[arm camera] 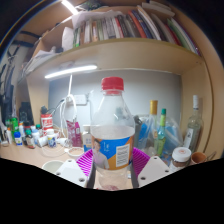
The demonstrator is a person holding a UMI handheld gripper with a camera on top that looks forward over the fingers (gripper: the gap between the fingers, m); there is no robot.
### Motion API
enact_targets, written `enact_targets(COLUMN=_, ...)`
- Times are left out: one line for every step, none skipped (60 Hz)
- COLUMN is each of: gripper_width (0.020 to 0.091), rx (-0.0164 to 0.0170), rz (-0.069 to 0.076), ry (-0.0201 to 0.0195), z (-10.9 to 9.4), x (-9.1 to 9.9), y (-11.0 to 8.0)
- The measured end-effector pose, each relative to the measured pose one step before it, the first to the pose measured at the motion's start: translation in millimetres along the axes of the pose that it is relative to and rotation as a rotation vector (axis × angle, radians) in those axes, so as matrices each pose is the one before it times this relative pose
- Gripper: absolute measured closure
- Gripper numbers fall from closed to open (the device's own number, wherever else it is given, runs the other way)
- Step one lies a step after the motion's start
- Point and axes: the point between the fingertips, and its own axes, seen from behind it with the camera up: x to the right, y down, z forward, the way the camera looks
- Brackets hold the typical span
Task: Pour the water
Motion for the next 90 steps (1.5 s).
enact_targets(gripper_width=0.059, rx=-0.00754, rz=-0.0041, ry=-0.0048, z=1.31, x=-2.32, y=4.29)
enact_targets(gripper_width=0.0591, rx=-0.00597, rz=-0.0039, ry=-0.00091, z=1.3, x=-1.75, y=3.45)
enact_targets(gripper_width=0.059, rx=-0.00322, rz=-0.0042, ry=-0.00022, z=1.18, x=-1.61, y=2.82)
enact_targets(gripper_width=0.0589, rx=-0.00177, rz=-0.0052, ry=-0.0015, z=1.02, x=-1.38, y=1.98)
enact_targets(gripper_width=0.0588, rx=0.00051, rz=-0.0071, ry=-0.00334, z=1.29, x=-0.93, y=1.2)
enact_targets(gripper_width=0.0588, rx=0.0008, rz=-0.0038, ry=-0.00207, z=1.44, x=-0.56, y=2.53)
enact_targets(gripper_width=0.0588, rx=-0.00037, rz=-0.003, ry=-0.00091, z=0.82, x=-0.7, y=1.38)
enact_targets(gripper_width=0.0588, rx=-0.00025, rz=-0.0011, ry=-0.00128, z=0.81, x=-0.66, y=1.17)
enact_targets(gripper_width=0.0587, rx=0.00012, rz=0.0017, ry=-0.003, z=0.61, x=-1.11, y=0.98)
enact_targets(gripper_width=0.0587, rx=0.00065, rz=0.0035, ry=-0.00407, z=0.76, x=-1.27, y=1.03)
enact_targets(gripper_width=0.0583, rx=-0.00093, rz=0.0045, ry=-0.00457, z=0.82, x=-1.37, y=1.83)
enact_targets(gripper_width=0.0584, rx=-0.0036, rz=0.0031, ry=-0.00425, z=0.63, x=-1.39, y=2.36)
enact_targets(gripper_width=0.0583, rx=-0.00462, rz=0.0032, ry=-0.00496, z=0.45, x=-1.72, y=2.85)
enact_targets(gripper_width=0.0582, rx=-0.00457, rz=0.0017, ry=-0.0047, z=0.81, x=-1.66, y=3.37)
enact_targets(gripper_width=0.0579, rx=-0.00706, rz=0.0004, ry=-0.00431, z=0.86, x=-1.27, y=3.85)
enact_targets(gripper_width=0.058, rx=-0.00937, rz=-0.0013, ry=-0.00316, z=1.18, x=-0.87, y=4.85)
enact_targets(gripper_width=0.0571, rx=-0.01193, rz=-0.0022, ry=-0.00122, z=1.29, x=-0.36, y=5.54)
enact_targets(gripper_width=0.0561, rx=-0.00264, rz=-0.0017, ry=0.00192, z=-1.88, x=-0.02, y=0.72)
enact_targets(gripper_width=0.0565, rx=0.04069, rz=-0.0003, ry=-0.0001, z=-0.18, x=0.45, y=-6.54)
enact_targets(gripper_width=0.0566, rx=0.00503, rz=-0.0009, ry=-0.00134, z=1.37, x=1.32, y=1.88)
enact_targets(gripper_width=0.0564, rx=-0.00513, rz=-0.001, ry=0.00373, z=-1.58, x=0.81, y=2.02)
enact_targets(gripper_width=0.0569, rx=0.01453, rz=0.0048, ry=0.00308, z=-0.69, x=0.91, y=-2.83)
enact_targets(gripper_width=0.0568, rx=0.00095, rz=0.0089, ry=-0.00019, z=0.34, x=0.24, y=0.98)
enact_targets(gripper_width=0.0569, rx=-0.00282, rz=0.0111, ry=0.00142, z=-0.3, x=0.64, y=1.1)
enact_targets(gripper_width=0.0569, rx=0.0044, rz=0.0098, ry=0.00454, z=-0.01, x=1.48, y=-0.72)
enact_targets(gripper_width=0.0571, rx=0.00038, rz=0.0078, ry=0.00287, z=-0.01, x=1.09, y=0.29)
enact_targets(gripper_width=0.057, rx=0.00212, rz=0.0063, ry=-0.00125, z=0.07, x=-0.02, y=-0.21)
enact_targets(gripper_width=0.0571, rx=0.00293, rz=0.0038, ry=-0.00209, z=0.13, x=-0.01, y=-0.25)
enact_targets(gripper_width=0.057, rx=0.0014, rz=0.0003, ry=-0.0012, z=-0.07, x=0.09, y=-0.08)
enact_targets(gripper_width=0.0571, rx=0.00133, rz=-0.001, ry=-0.00088, z=-0.08, x=0.18, y=-0.82)
enact_targets(gripper_width=0.057, rx=0.00097, rz=-0.0014, ry=-0.00159, z=-0.39, x=0.2, y=0.12)
enact_targets(gripper_width=0.0571, rx=0.00101, rz=-0.0024, ry=-0.00092, z=-0.07, x=-0.1, y=-0.14)
enact_targets(gripper_width=0.0571, rx=-0.00009, rz=-0.0024, ry=-0.00012, z=-0.09, x=-0.18, y=-0.01)
enact_targets(gripper_width=0.0569, rx=-0.00075, rz=-0.0017, ry=0.00035, z=-0.15, x=-0.08, y=0.07)
enact_targets(gripper_width=0.0567, rx=-0.00024, rz=-0.0008, ry=0.00067, z=-0.17, x=-0.05, y=-0.02)
enact_targets(gripper_width=0.0567, rx=0.00027, rz=-0.0012, ry=0.00075, z=0.02, x=-0.28, y=-0.17)
enact_targets(gripper_width=0.0565, rx=0.00013, rz=-0.0018, ry=0.00063, z=-0.25, x=0.02, y=-0.03)
enact_targets(gripper_width=0.056, rx=0.00086, rz=-0.0013, ry=0.00045, z=-0.12, x=0.02, y=-0.15)
enact_targets(gripper_width=0.0558, rx=0.00166, rz=-0.0011, ry=0.00098, z=-0.04, x=0.08, y=-0.42)
enact_targets(gripper_width=0.0553, rx=0.00042, rz=-0.0007, ry=0.00104, z=-0.02, x=0.07, y=-0.07)
enact_targets(gripper_width=0.0549, rx=0.00174, rz=0.0002, ry=0.0009, z=-0.02, x=0.11, y=-0.25)
enact_targets(gripper_width=0.0543, rx=0.00092, rz=0.0002, ry=-0.00001, z=0.09, x=-0.04, y=-0.01)
enact_targets(gripper_width=0.0538, rx=0.00024, rz=-0.0005, ry=-0.00019, z=0.02, x=-0.02, y=-0.12)
enact_targets(gripper_width=0.0526, rx=-0.00034, rz=-0.0006, ry=-0.00084, z=0.02, x=-0.05, y=-0.22)
enact_targets(gripper_width=0.0518, rx=-0.00074, rz=0.0001, ry=-0.00115, z=0.13, x=-0.1, y=0.0)
enact_targets(gripper_width=0.0512, rx=-0.00351, rz=0.0004, ry=-0.00071, z=0.03, x=0.06, y=0.58)
enact_targets(gripper_width=0.0492, rx=-0.00981, rz=0.0005, ry=0.0005, z=0.02, x=0.14, y=2.03)
enact_targets(gripper_width=0.0461, rx=-0.01515, rz=-0.0002, ry=0.00279, z=0.11, x=0.76, y=3.08)
enact_targets(gripper_width=0.0423, rx=-0.01825, rz=0.0012, ry=0.00304, z=-0.24, x=0.93, y=3.82)
enact_targets(gripper_width=0.0385, rx=-0.01886, rz=0.0022, ry=0.0015, z=-1.07, x=1.2, y=2.5)
enact_targets(gripper_width=0.0348, rx=-0.01391, rz=0.0029, ry=0.00218, z=-1.07, x=0.81, y=2.38)
enact_targets(gripper_width=0.0312, rx=-0.00968, rz=0.0035, ry=0.00158, z=-1.61, x=0.82, y=1.39)
enact_targets(gripper_width=0.0284, rx=-0.00516, rz=0.004, ry=0.00248, z=-1.97, x=0.99, y=0.65)
enact_targets(gripper_width=0.0269, rx=-0.0008, rz=0.0044, ry=0.0025, z=-2.43, x=1.13, y=-0.25)
enact_targets(gripper_width=0.0262, rx=0.00124, rz=0.0044, ry=0.00417, z=-2.41, x=1.15, y=-0.6)
enact_targets(gripper_width=0.0267, rx=0.00009, rz=0.0022, ry=0.00426, z=-2.42, x=0.78, y=-0.04)
enact_targets(gripper_width=0.0271, rx=-0.00353, rz=-0.0001, ry=0.00353, z=-2.05, x=0.57, y=1.55)
enact_targets(gripper_width=0.0271, rx=-0.00605, rz=0.0003, ry=0.00433, z=-3.12, x=0.55, y=0.93)
enact_targets(gripper_width=0.0275, rx=-0.009, rz=0.0007, ry=0.00427, z=-1.91, x=1.02, y=2.06)
enact_targets(gripper_width=0.0274, rx=-0.0096, rz=0.0018, ry=0.00496, z=-3.13, x=0.47, y=1.73)
enact_targets(gripper_width=0.0275, rx=-0.00837, rz=0.0017, ry=0.00388, z=-3.5, x=0.34, y=1.23)
enact_targets(gripper_width=0.0275, rx=-0.00468, rz=0.0022, ry=0.00244, z=-3.6, x=0.15, y=0.23)
enact_targets(gripper_width=0.0274, rx=-0.00143, rz=0.0031, ry=0.00159, z=-3.97, x=-0.15, y=-0.49)
enact_targets(gripper_width=0.0274, rx=0.00021, rz=0.003, ry=0.00038, z=-3.93, x=-0.12, y=-0.73)
enact_targets(gripper_width=0.0275, rx=0.00042, rz=0.0027, ry=-0.0006, z=-3.95, x=-0.35, y=-0.58)
enact_targets(gripper_width=0.0274, rx=-0.00063, rz=0.0019, ry=-0.00027, z=-4.38, x=-0.27, y=-0.38)
enact_targets(gripper_width=0.0274, rx=-0.00048, rz=0.0018, ry=-0.00025, z=-4.64, x=-0.08, y=-0.42)
enact_targets(gripper_width=0.0274, rx=0.00053, rz=0.0017, ry=-0.00019, z=-4.75, x=-0.19, y=-0.48)
enact_targets(gripper_width=0.0273, rx=-0.00093, rz=0.0028, ry=-0.00029, z=-5.38, x=-0.65, y=-0.15)
enact_targets(gripper_width=0.0274, rx=-0.00258, rz=0.0014, ry=-0.00087, z=-5.25, x=-0.8, y=0.02)
enact_targets(gripper_width=0.0273, rx=-0.00366, rz=0.0001, ry=-0.0006, z=-5.69, x=-0.75, y=-0.12)
enact_targets(gripper_width=0.0275, rx=-0.00147, rz=-0.0007, ry=-0.00049, z=-5.43, x=-0.81, y=-0.05)
enact_targets(gripper_width=0.0272, rx=-0.00056, rz=-0.0007, ry=0.00011, z=-5.47, x=-0.84, y=-0.23)
enact_targets(gripper_width=0.0271, rx=-0.00204, rz=-0.0011, ry=0.00004, z=-5.8, x=-0.9, y=-0.22)
enact_targets(gripper_width=0.0271, rx=-0.00268, rz=-0.001, ry=-0.00051, z=-5.76, x=-1.15, y=0.02)
enact_targets(gripper_width=0.0271, rx=-0.00134, rz=-0.0008, ry=-0.00062, z=-6.27, x=-1.19, y=-0.28)
enact_targets(gripper_width=0.0271, rx=0.00005, rz=0.001, ry=-0.00138, z=-6.22, x=-1.22, y=-0.57)
enact_targets(gripper_width=0.0272, rx=0.00109, rz=0.0033, ry=-0.00107, z=-6.17, x=-1.42, y=-0.8)
enact_targets(gripper_width=0.0271, rx=-0.00124, rz=0.0031, ry=-0.00222, z=-6.45, x=-1.47, y=-1.08)
enact_targets(gripper_width=0.0273, rx=-0.00276, rz=0.0018, ry=-0.00259, z=-6.34, x=-1.81, y=0.04)
enact_targets(gripper_width=0.0274, rx=-0.00336, rz=-0.0003, ry=-0.00326, z=-6.46, x=-1.86, y=0.05)
enact_targets(gripper_width=0.0272, rx=-0.00289, rz=0.0002, ry=-0.00307, z=-7.48, x=-1.85, y=0.06)
enact_targets(gripper_width=0.0273, rx=0.00022, rz=0.0021, ry=-0.00136, z=-6.48, x=-1.4, y=-0.51)
enact_targets(gripper_width=0.0272, rx=0.00058, rz=0.0042, ry=0.00014, z=-6.4, x=-1.18, y=-0.72)
enact_targets(gripper_width=0.0273, rx=0.00044, rz=0.0048, ry=0.00071, z=-6.23, x=-1.18, y=-0.68)
enact_targets(gripper_width=0.0271, rx=0.00008, rz=0.005, ry=-0.00088, z=-6.42, x=-1.39, y=-0.63)
enact_targets(gripper_width=0.0272, rx=0.0011, rz=0.0059, ry=-0.00229, z=-6.15, x=-1.67, y=-0.78)
enact_targets(gripper_width=0.0269, rx=0.00242, rz=0.0071, ry=-0.00384, z=-6.0, x=-2.01, y=-0.92)
enact_targets(gripper_width=0.027, rx=0.00206, rz=0.0064, ry=-0.00565, z=-6.04, x=-2.44, y=-0.86)
enact_targets(gripper_width=0.0271, rx=0.00073, rz=0.0048, ry=-0.00618, z=-5.1, x=-3.3, y=-1.09)
